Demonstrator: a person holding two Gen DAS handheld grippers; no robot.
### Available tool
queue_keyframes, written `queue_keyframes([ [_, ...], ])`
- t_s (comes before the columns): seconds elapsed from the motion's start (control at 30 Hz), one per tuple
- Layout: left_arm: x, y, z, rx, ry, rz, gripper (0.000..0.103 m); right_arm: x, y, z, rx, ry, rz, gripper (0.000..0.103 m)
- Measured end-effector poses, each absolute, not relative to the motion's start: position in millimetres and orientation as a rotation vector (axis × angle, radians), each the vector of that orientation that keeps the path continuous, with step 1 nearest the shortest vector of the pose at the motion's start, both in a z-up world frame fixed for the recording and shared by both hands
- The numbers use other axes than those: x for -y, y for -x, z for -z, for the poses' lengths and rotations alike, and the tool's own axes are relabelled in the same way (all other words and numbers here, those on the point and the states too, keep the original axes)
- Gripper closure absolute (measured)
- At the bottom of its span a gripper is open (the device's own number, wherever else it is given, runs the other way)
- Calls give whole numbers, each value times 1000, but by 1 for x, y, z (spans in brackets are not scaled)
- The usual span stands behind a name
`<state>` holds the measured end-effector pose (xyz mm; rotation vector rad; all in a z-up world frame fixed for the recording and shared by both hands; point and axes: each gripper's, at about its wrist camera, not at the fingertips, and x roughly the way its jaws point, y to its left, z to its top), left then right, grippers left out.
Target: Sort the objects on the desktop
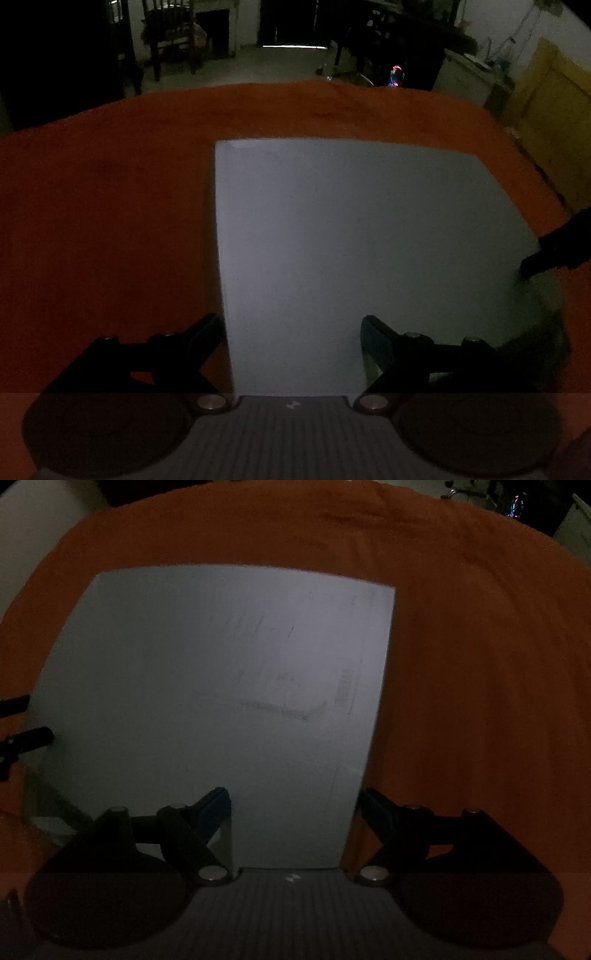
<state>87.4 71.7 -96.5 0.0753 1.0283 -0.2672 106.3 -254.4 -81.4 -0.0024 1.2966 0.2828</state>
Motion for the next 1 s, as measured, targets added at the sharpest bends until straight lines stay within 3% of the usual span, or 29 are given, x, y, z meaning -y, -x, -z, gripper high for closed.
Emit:
queue_keyframes([
  [0.33, -101, -104, 88, -1082, 134, 251, 23, 273, -153, 83, -1311, -224, -237, 21],
  [1.0, -108, -57, 93, -1171, 73, 286, 23, 266, -75, 63, -1365, -150, -285, 21],
])
